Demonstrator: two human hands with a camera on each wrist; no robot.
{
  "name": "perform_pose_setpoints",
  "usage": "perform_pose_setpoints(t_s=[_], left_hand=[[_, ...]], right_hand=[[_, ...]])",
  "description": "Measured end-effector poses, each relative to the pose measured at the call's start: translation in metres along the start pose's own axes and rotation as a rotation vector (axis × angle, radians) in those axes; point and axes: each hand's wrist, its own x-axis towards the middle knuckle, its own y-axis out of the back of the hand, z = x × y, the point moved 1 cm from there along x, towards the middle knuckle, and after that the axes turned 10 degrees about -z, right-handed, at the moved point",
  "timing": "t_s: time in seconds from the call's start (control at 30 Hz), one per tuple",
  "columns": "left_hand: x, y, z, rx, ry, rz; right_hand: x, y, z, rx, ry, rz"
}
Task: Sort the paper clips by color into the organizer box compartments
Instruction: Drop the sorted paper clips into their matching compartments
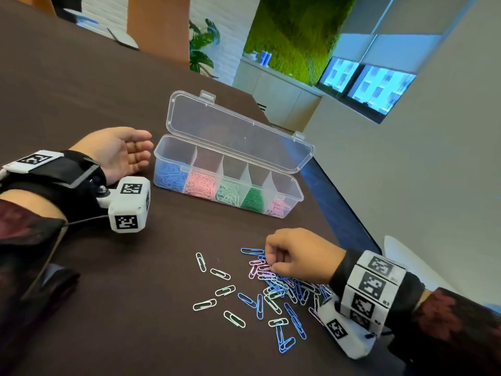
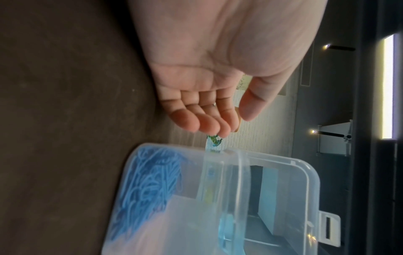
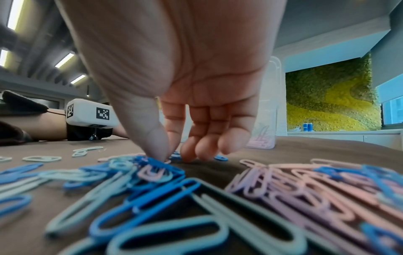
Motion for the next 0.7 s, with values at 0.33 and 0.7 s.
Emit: perform_pose_setpoints(t_s=[0.33, 0.7], left_hand=[[0.002, 0.003, -0.002, -0.018, 0.021, -0.003], [0.007, 0.005, -0.003, -0.042, 0.023, -0.011]], right_hand=[[-0.007, -0.005, 0.013, 0.227, 0.0, 0.002], [-0.01, 0.014, 0.019, 0.44, -0.014, 0.061]])
